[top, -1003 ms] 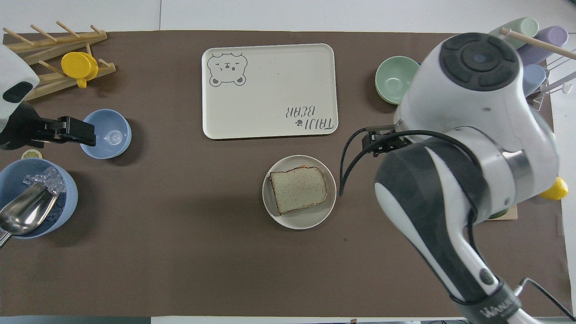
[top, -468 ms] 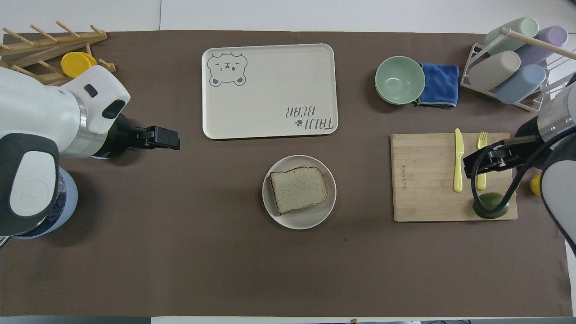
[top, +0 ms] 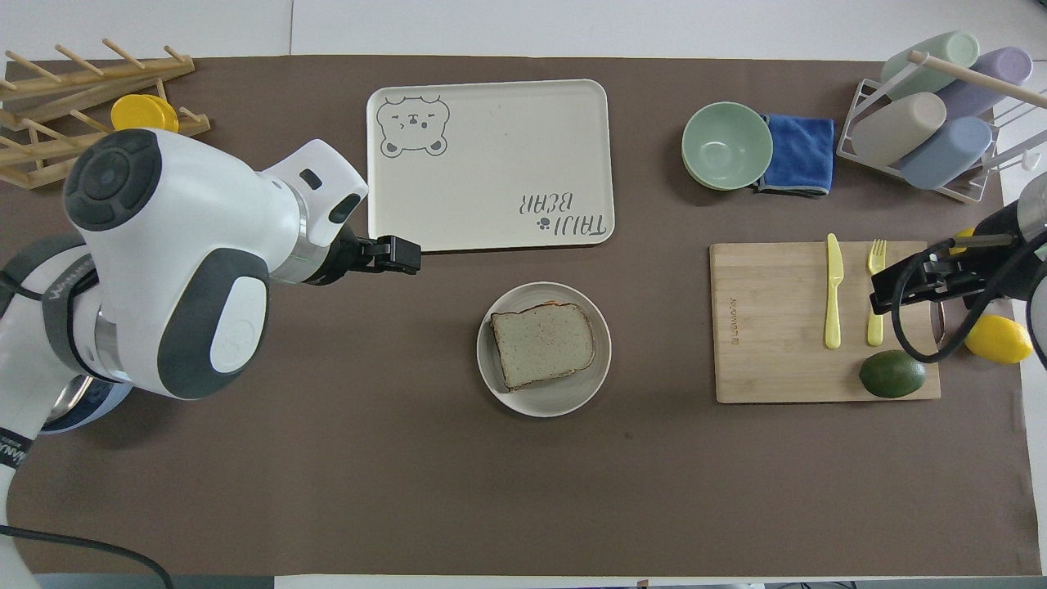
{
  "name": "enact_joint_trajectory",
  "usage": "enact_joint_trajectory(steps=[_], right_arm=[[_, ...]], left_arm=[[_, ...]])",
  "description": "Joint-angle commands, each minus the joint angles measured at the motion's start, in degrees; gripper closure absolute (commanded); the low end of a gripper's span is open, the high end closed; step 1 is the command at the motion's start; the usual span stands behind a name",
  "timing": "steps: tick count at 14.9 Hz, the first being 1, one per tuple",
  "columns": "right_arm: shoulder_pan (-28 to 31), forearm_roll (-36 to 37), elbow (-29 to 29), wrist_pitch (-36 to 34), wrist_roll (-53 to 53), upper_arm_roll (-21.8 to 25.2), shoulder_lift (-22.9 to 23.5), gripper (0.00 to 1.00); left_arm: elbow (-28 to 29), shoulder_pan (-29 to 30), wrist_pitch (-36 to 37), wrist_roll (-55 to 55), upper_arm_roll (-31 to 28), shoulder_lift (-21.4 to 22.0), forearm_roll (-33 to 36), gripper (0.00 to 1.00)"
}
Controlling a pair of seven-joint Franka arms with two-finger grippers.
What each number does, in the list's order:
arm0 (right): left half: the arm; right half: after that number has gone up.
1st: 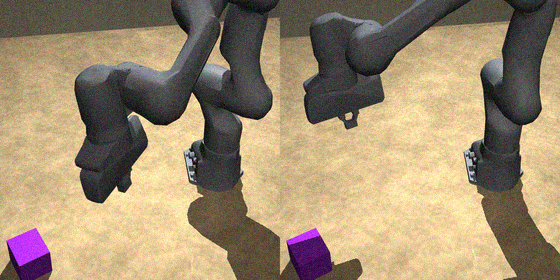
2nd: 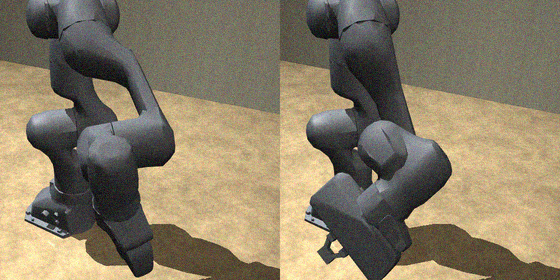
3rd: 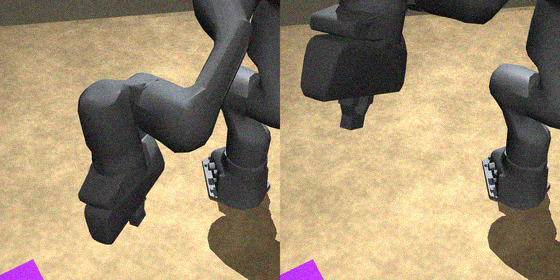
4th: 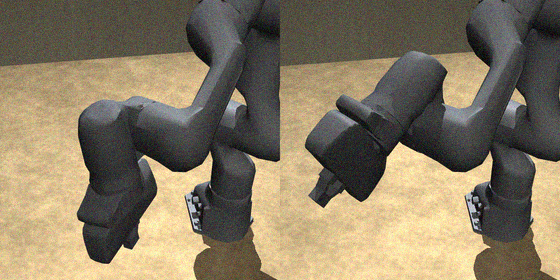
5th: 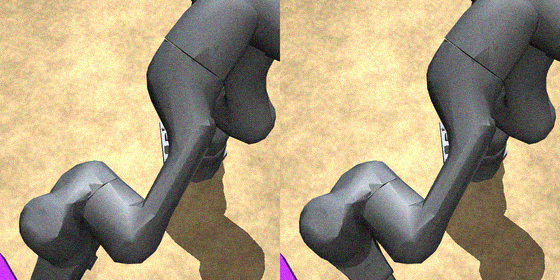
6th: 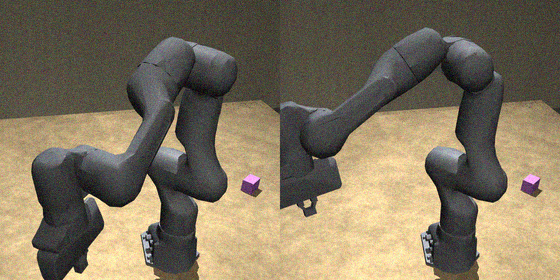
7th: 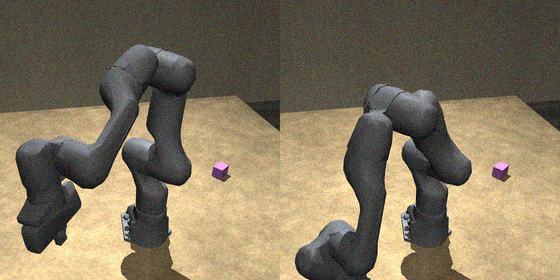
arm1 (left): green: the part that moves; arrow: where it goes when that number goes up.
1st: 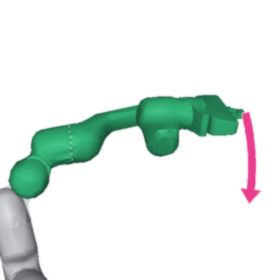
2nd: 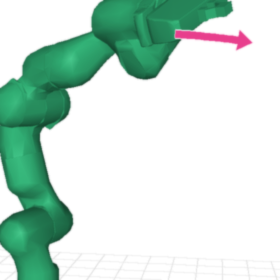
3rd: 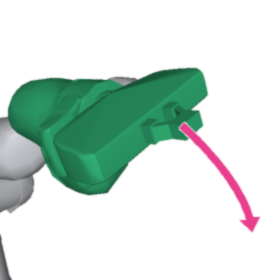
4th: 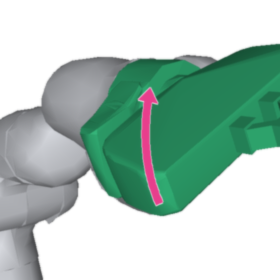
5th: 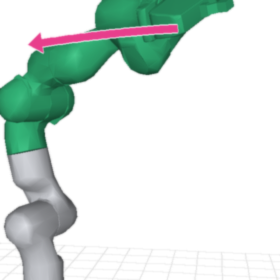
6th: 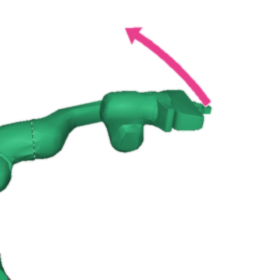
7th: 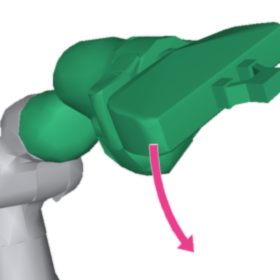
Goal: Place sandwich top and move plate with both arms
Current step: 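Grasp the plate rim nearest the robot with the left gripper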
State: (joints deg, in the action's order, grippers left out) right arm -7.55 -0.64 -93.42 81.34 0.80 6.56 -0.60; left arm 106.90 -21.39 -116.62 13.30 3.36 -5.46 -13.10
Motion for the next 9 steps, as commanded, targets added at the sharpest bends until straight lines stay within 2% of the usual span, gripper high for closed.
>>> enact_joint_trajectory(steps=[1,6,9], right_arm=[[0.4,-1.1,1.1,0.7,1.1,0.4,0.8,0.00],[2.1,-0.7,1.8,0.0,2.1,1.8,0.9,0.00],[1.8,-0.9,1.1,-0.3,2.6,1.6,0.1,0.00]], left_arm=[[1.5,-3.5,-4.0,1.3,-0.9,-2.6,-0.7,0.00],[12.2,-7.8,-15.8,2.0,-0.9,-2.7,-0.7,0.00],[14.4,-7.9,-17.9,4.4,-0.8,-2.8,-0.7,0.00]])
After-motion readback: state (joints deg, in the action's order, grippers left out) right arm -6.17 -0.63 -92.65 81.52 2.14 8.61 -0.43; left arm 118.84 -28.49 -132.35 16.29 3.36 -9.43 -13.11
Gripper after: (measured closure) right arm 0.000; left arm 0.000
